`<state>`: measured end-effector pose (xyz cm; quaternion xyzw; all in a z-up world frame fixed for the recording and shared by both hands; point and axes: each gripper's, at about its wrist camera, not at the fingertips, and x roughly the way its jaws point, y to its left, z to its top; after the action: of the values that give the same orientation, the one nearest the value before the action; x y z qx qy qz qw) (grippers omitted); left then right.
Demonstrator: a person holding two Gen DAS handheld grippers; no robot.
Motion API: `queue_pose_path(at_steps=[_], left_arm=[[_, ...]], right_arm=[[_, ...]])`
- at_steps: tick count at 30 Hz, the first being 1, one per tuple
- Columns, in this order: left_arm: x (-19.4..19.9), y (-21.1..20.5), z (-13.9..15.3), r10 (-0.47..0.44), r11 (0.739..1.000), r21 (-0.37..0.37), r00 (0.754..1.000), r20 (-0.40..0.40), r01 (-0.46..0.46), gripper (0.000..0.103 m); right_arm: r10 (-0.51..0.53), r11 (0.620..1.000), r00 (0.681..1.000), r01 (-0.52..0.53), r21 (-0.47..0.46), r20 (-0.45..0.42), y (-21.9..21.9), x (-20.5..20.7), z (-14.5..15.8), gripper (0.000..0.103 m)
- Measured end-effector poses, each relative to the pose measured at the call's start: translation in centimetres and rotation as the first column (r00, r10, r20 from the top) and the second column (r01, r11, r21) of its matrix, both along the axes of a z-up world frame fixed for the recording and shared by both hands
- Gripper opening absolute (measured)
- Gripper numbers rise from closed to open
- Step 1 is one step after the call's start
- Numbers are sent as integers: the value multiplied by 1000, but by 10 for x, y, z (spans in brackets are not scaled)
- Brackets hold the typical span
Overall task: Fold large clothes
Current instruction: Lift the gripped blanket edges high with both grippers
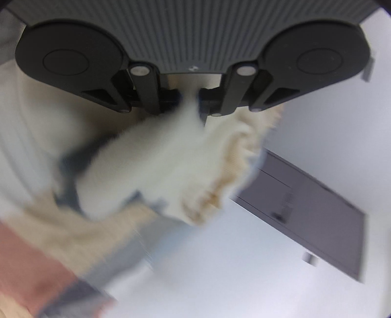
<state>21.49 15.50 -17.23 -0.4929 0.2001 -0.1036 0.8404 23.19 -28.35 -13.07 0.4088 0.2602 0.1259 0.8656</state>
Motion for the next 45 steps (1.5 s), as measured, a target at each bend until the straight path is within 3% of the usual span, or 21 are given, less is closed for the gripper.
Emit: queue_pose_path(at_steps=[3,8,13,17,22,25,27,30,32,35,38,45], left_arm=[[-12,4,30,-6,1000,-17,997,80,7,11],[-30,-2,106,-28,1000,18,970,241,24,11],[-44,-17,206,-40,996,92,921,388,4,11],[-57,-15,281,-34,994,106,880,474,-19,11],[-53,-13,370,-58,983,177,847,529,-43,11],[-32,-12,404,-62,975,213,838,542,-65,12],[-9,-11,414,-64,969,235,850,522,-71,12],[45,-12,400,-58,958,276,888,457,-79,12],[92,-11,370,-56,952,297,913,404,-73,12],[165,-8,307,-44,944,325,950,309,-62,12],[233,-2,247,-36,934,355,973,229,-49,12],[372,15,122,-7,911,411,997,72,-24,12]], right_arm=[[18,1000,992,-20,12,121,-8,-25,36,14],[27,1000,949,-27,-5,315,-16,-57,108,14],[51,999,892,-48,-18,449,-30,-82,199,14],[81,997,847,-73,-35,525,-34,-99,276,14],[116,993,787,-88,-75,607,-33,-110,366,14],[128,991,775,-74,-112,619,-29,-93,411,14],[124,989,784,-50,-137,608,-25,-70,429,14],[118,985,826,-25,-173,551,-17,-13,427,14],[116,978,862,-11,-210,494,-10,33,406,14],[108,968,908,-4,-250,405,-1,107,346,14],[106,961,932,-7,-275,348,5,164,284,14],[90,912,972,9,-411,219,42,313,144,14]])
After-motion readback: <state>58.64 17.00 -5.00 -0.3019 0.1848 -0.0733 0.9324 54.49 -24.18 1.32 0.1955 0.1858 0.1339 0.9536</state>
